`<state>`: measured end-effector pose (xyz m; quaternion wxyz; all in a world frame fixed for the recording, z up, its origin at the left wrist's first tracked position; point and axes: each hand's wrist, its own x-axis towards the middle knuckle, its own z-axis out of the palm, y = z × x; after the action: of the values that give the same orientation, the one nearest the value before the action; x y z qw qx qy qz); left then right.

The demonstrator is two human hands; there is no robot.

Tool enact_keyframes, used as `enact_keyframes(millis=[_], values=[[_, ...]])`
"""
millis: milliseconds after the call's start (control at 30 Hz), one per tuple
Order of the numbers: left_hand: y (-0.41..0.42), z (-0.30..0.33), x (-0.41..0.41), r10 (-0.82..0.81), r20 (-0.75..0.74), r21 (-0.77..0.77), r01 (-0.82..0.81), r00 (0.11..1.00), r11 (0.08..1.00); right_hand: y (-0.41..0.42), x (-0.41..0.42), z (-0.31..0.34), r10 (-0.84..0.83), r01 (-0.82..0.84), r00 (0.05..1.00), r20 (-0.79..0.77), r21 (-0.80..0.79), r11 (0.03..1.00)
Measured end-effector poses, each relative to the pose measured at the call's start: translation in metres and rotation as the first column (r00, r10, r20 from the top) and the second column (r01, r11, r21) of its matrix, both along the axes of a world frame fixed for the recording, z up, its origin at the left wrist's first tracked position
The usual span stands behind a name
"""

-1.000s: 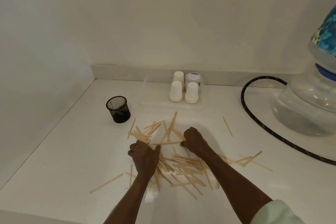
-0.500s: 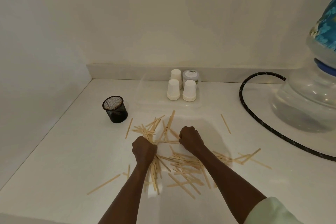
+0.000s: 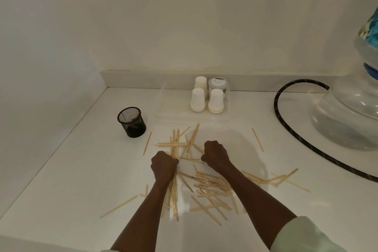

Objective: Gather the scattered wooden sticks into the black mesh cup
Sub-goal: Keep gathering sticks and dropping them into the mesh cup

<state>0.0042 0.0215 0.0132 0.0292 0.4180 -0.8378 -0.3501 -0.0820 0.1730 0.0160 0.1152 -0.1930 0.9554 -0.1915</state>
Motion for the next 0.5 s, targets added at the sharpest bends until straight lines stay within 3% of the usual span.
enact_keyframes(millis=[167,300,400,500], values=[[-0.01,-0.002,-0.006,-0.008,0.043,0.054,0.006,0.999,0.999,0.002,-0.01,0.006,-0.057,0.063,0.994,0.096,-0.066,0.996],[-0.018,-0.007,-0.009,-0.008,0.002,0.175,0.008,1.0,0.984,-0.001,-0.017,0.017,-0.121,0.181,0.96,0.253,-0.233,0.955],[-0.022,-0.009,-0.009,0.023,-0.036,0.333,-0.01,0.999,0.943,-0.008,-0.014,0.024,-0.121,0.295,0.895,0.429,-0.366,0.882],[-0.025,-0.011,-0.01,0.135,-0.066,0.562,-0.075,0.989,0.823,-0.021,-0.007,0.03,-0.106,0.36,0.837,0.536,-0.395,0.845]])
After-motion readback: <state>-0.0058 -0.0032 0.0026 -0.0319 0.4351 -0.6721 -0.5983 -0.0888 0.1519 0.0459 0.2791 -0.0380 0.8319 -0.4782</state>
